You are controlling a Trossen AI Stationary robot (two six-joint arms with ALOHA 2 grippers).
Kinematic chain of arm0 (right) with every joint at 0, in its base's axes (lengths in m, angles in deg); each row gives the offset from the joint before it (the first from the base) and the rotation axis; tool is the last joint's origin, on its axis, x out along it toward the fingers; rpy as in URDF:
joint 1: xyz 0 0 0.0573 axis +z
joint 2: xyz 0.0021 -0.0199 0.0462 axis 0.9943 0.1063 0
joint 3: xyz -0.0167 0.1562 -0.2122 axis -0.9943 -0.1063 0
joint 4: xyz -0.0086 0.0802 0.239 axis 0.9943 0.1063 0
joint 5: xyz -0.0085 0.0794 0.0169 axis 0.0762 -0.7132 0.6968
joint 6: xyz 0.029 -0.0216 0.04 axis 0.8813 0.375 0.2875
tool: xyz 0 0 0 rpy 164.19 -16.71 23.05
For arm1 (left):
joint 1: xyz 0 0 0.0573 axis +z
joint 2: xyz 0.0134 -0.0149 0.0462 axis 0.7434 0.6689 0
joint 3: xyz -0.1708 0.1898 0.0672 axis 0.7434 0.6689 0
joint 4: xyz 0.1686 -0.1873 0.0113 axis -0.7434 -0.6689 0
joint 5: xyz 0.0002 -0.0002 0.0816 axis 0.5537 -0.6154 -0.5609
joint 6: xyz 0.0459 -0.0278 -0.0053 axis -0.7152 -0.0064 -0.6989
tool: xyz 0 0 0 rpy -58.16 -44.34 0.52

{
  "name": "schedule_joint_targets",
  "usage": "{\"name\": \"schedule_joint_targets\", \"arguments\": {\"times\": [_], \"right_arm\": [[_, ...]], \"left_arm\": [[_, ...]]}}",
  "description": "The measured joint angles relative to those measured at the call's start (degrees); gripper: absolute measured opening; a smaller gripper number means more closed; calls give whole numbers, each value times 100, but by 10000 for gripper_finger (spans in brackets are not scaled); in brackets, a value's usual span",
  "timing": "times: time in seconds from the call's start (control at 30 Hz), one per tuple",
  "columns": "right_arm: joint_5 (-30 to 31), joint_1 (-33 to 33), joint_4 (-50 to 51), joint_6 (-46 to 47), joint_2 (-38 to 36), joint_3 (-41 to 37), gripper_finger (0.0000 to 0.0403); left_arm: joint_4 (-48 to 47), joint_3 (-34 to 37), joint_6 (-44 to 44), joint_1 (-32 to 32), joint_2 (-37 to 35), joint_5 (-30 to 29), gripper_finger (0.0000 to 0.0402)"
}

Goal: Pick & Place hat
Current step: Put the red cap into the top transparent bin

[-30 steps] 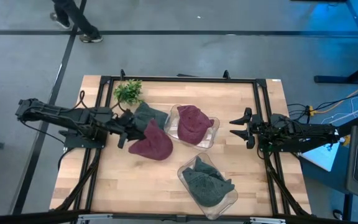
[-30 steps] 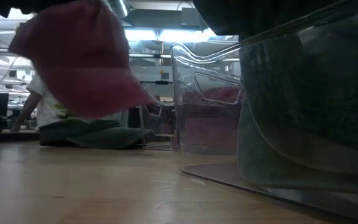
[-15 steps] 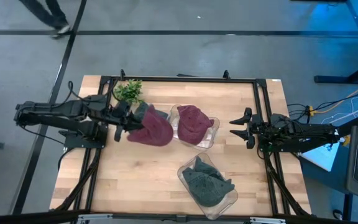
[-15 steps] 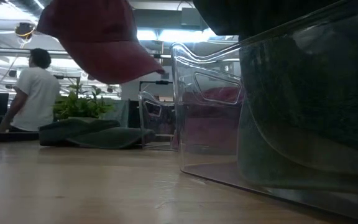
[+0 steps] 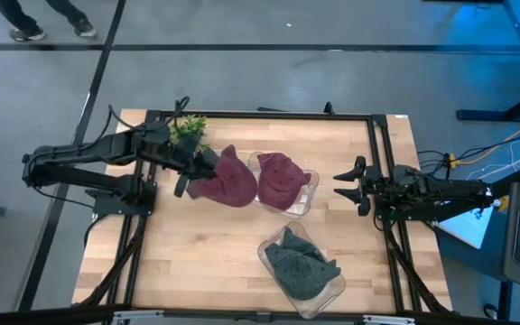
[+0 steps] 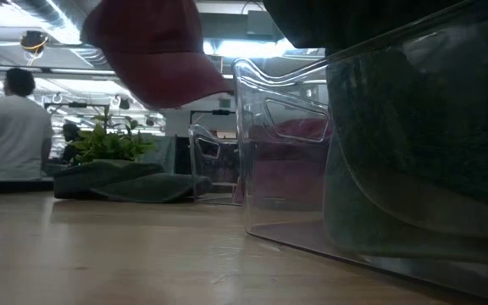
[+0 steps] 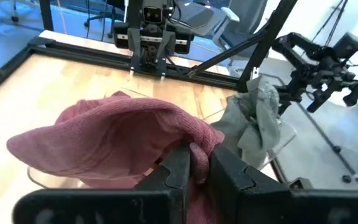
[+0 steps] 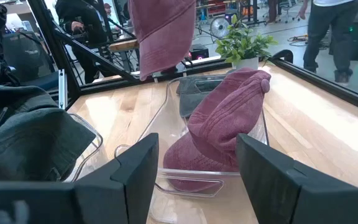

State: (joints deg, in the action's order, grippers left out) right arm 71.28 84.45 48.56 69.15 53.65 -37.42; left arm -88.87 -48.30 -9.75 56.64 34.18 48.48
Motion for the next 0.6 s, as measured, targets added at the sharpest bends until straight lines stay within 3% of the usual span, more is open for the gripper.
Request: {"name": "schedule_joint_targets", "arguments": {"times": [0.6], "right_arm": [[0,-1,0,0,0,0,213]], "left_arm": [[-850,-1388,-2717,553,1409,208,32]]}}
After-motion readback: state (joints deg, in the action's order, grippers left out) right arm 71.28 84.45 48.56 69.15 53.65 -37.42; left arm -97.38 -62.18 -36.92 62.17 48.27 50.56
